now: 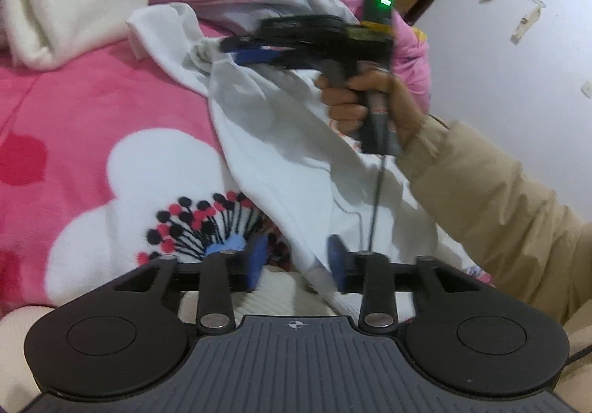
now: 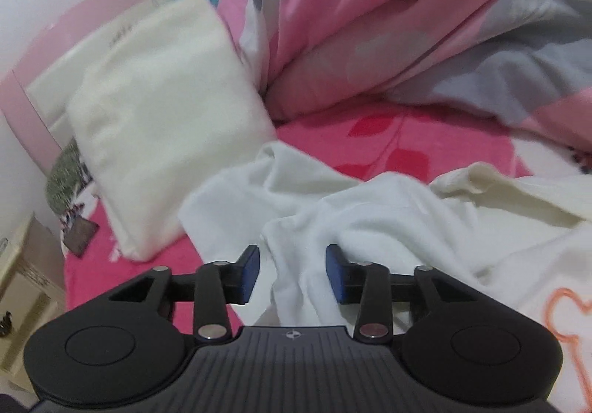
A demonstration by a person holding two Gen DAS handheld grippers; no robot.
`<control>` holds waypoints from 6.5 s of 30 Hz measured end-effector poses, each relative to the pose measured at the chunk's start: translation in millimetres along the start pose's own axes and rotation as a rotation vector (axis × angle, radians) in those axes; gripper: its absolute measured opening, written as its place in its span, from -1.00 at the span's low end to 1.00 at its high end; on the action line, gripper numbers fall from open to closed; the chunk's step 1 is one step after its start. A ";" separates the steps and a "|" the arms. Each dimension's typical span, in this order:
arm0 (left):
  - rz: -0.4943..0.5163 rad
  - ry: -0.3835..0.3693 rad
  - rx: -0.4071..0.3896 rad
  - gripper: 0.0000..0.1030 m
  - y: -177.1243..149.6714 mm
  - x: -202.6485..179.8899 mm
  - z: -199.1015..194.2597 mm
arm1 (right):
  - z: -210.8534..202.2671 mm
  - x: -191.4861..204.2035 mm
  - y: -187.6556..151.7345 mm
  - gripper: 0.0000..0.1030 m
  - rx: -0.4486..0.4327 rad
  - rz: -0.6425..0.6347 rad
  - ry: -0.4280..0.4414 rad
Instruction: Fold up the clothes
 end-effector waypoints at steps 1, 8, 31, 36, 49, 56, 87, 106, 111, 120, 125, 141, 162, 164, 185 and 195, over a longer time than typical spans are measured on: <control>-0.001 0.004 -0.005 -0.21 0.6 0.1 -1.8 | -8.1 -2.4 1.0 -0.15 -0.008 0.007 -0.001; 0.000 0.045 -0.035 0.07 8.3 -0.9 -8.0 | -71.6 -43.4 -2.9 -0.14 -0.040 0.246 0.025; 0.096 0.194 -0.121 0.32 116.7 22.9 95.7 | -184.0 -198.9 -1.4 -0.06 -0.158 0.595 -0.182; 0.099 0.256 -0.185 0.32 149.7 43.1 146.9 | -110.7 -169.1 30.7 0.29 -0.020 0.405 -0.139; 0.048 0.281 -0.212 0.33 148.3 83.8 182.6 | 57.6 -150.1 54.7 0.65 0.313 -0.185 -0.154; 0.093 0.306 -0.234 0.33 145.8 83.6 178.9 | 31.7 -131.0 33.4 0.65 0.397 -0.270 -0.077; 0.095 0.305 -0.366 0.33 158.2 84.9 165.6 | 6.7 -109.4 161.2 -0.79 -0.215 -0.737 -0.854; 0.152 0.339 -0.303 0.33 149.3 83.8 177.5 | -103.7 -104.5 119.0 0.33 -0.179 -0.724 -0.661; 0.158 0.344 -0.294 0.33 147.8 83.7 179.7 | -208.7 -156.2 114.1 0.90 -0.300 -0.448 -0.741; 0.151 0.347 -0.280 0.34 145.5 87.0 183.6 | -232.3 -292.1 62.0 0.92 -0.133 -0.121 -0.870; 0.143 0.343 -0.269 0.35 145.1 88.9 186.4 | -186.6 -267.8 46.0 0.91 -0.089 -0.409 -0.836; 0.152 0.345 -0.265 0.37 143.6 88.5 188.9 | -96.1 -238.5 39.8 -0.19 -0.077 -0.788 -0.969; 0.162 0.350 -0.246 0.44 141.1 85.4 188.6 | -67.6 -302.4 97.6 0.03 -0.154 -0.628 -1.035; 0.160 0.350 -0.246 0.44 141.3 85.2 188.5 | -77.2 -293.5 89.8 0.15 -0.122 -0.649 -1.028; -0.004 0.290 -0.272 0.51 122.7 45.2 98.7 | -349.1 -108.2 -91.3 0.64 -0.359 -0.053 -0.824; -0.098 0.298 -0.049 0.51 72.1 16.5 75.0 | -233.5 43.2 -157.5 0.43 -0.265 -0.479 -0.324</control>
Point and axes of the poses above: each gripper's, at about its wrist camera, not at the fingertips, and z roughly the way its jaws point, x to its left, y to its top, the point moved 7 cm from there along z, roughly the way its jaws point, and after that the axes turned 8 degrees about -x, right-handed, at the moved point
